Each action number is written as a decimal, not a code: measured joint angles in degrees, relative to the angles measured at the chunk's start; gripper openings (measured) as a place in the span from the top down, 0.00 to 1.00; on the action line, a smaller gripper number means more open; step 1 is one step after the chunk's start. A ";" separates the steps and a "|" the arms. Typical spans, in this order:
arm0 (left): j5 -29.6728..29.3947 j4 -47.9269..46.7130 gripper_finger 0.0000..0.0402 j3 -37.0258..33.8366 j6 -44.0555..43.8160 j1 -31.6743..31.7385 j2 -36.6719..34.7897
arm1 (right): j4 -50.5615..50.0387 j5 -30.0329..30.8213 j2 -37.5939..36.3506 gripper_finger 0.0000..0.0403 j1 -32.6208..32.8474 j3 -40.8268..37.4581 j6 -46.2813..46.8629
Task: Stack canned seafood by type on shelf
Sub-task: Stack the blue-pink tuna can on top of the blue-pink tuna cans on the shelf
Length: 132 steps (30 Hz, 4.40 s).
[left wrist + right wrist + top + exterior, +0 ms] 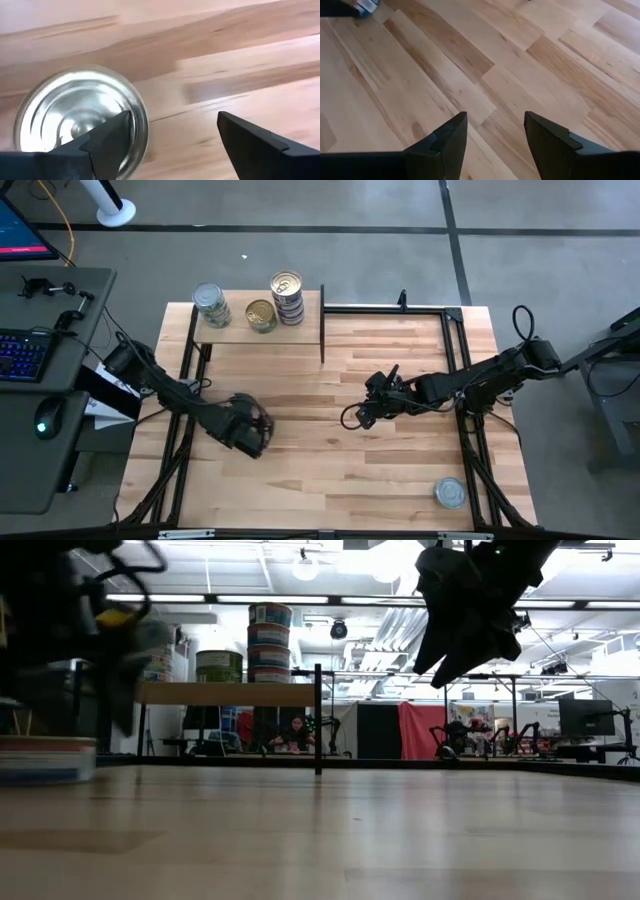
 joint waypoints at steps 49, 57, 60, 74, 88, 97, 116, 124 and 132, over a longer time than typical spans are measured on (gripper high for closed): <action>0.97 53.42 1.00 -12.68 103.10 7.33 -7.94 | 3.12 -16.42 31.99 1.00 -2.65 21.13 -28.68; 6.93 57.16 1.00 -15.63 108.57 11.40 -6.13 | 6.45 -16.33 32.00 1.00 -2.91 21.41 -32.01; 9.49 61.37 1.00 -16.45 108.69 12.24 -4.64 | 7.41 -15.45 32.00 1.00 -2.94 21.41 -34.27; 8.42 65.83 1.00 -16.46 111.22 12.32 0.22 | 9.04 -15.91 32.00 1.00 -3.43 20.85 -36.49; 10.46 59.35 1.00 -17.10 110.80 11.90 2.47 | 4.63 -16.82 29.94 1.00 -3.28 30.05 -40.94; 9.66 50.00 1.00 -16.60 99.39 11.88 -1.59 | -2.65 -14.82 30.16 1.00 -3.92 41.01 -43.96; -30.41 48.20 1.00 -16.59 43.52 -12.72 -26.62 | -13.36 -35.33 34.86 0.39 -8.12 51.66 -73.47; -42.09 63.93 1.00 -16.56 49.62 -19.58 -30.08 | -14.22 -35.66 39.58 0.28 -7.39 51.55 -87.10; -49.97 68.17 1.00 -16.54 53.19 -20.68 -30.09 | -13.36 -32.50 41.12 0.28 -7.48 51.55 -97.27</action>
